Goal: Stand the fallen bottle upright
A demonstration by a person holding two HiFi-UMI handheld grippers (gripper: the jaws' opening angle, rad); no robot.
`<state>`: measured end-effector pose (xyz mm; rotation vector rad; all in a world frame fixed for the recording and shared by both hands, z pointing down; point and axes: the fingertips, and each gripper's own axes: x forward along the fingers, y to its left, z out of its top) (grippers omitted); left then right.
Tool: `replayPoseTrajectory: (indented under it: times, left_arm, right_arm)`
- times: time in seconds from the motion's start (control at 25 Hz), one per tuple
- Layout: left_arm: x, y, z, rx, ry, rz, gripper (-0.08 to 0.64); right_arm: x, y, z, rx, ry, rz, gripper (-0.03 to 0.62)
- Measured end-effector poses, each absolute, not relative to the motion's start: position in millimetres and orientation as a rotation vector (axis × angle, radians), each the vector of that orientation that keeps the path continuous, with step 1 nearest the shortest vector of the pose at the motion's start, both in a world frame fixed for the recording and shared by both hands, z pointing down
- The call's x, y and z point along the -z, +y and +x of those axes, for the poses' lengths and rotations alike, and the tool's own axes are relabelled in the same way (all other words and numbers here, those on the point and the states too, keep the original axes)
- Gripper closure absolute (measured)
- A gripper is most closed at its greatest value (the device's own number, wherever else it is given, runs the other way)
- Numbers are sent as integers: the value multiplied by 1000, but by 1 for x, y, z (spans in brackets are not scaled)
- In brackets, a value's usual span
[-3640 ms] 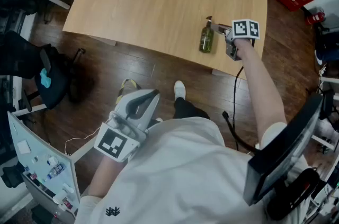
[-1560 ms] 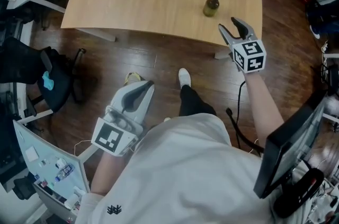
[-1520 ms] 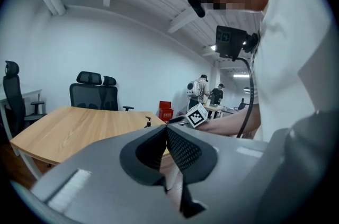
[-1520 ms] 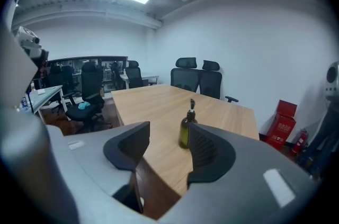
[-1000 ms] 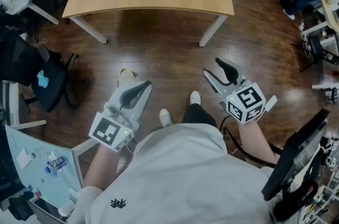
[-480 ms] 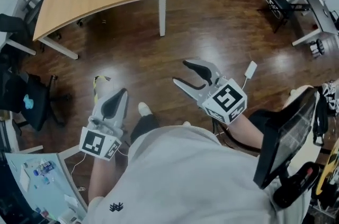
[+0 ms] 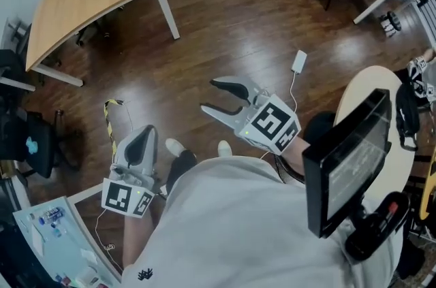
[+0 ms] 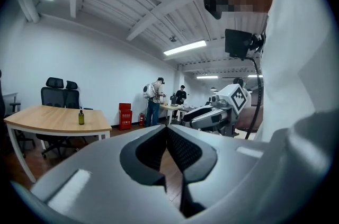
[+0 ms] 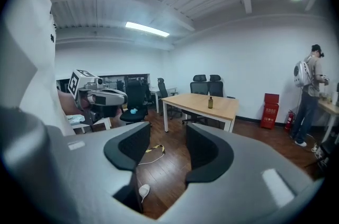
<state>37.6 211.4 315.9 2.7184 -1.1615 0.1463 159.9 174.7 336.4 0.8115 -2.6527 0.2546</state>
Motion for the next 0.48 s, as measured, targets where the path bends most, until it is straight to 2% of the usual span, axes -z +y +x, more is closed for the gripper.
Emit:
replayPoseTrajectory:
  times: [0.48]
  left_arm:
    - [-312, 223, 57, -166, -1149, 2754, 558]
  right_arm:
    - [-330, 189, 170, -168, -2653, 801, 402]
